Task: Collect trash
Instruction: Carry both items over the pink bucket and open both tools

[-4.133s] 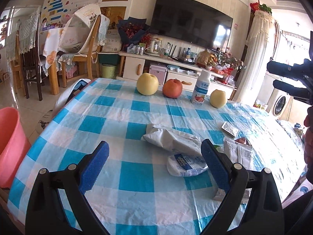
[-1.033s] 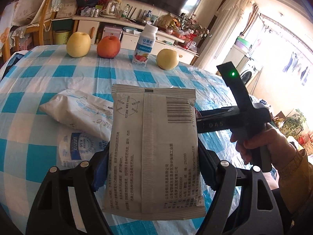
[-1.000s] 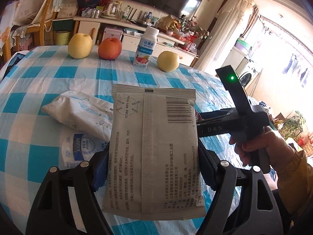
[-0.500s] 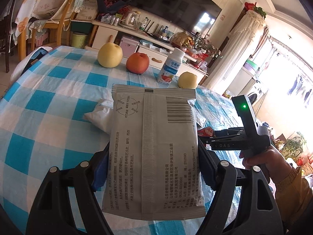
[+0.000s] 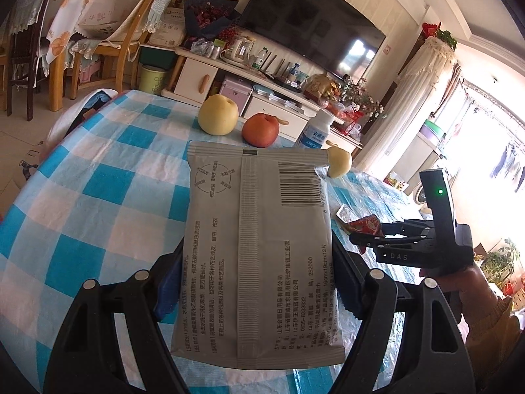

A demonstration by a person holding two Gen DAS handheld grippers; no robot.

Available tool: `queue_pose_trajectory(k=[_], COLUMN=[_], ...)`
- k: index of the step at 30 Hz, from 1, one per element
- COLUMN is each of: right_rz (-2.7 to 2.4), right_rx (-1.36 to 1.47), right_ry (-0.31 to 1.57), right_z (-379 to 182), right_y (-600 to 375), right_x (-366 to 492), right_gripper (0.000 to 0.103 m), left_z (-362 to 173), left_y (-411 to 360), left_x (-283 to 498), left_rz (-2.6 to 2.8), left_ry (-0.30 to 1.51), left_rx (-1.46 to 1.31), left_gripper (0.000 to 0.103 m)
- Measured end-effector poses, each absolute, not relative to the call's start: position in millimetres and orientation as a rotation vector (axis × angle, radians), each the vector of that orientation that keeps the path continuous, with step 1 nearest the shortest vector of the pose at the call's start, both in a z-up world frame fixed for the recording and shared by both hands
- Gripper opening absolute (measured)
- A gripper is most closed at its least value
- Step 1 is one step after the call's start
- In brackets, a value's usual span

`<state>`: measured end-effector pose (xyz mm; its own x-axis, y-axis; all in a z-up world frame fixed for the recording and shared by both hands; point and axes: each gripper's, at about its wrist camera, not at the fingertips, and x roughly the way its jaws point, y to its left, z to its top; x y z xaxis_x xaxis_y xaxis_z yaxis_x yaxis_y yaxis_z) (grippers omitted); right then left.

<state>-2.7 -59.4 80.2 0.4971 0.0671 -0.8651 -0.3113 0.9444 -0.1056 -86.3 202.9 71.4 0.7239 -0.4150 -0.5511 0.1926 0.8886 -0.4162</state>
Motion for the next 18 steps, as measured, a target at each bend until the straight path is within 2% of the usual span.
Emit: queue_pose_trajectory(k=[18], right_rz=[0.449], right_rx=[-0.277], right_ry=[0.792], right_z=[149.4], right_y=[64.6], right_x=[-42.7], right_gripper=[0.052], left_z=[109.0], left_y=[282.7], left_x=[-120.0], left_rz=[-0.179], left_ry=[0.496], left_rx=[-0.424], left_gripper=[0.078])
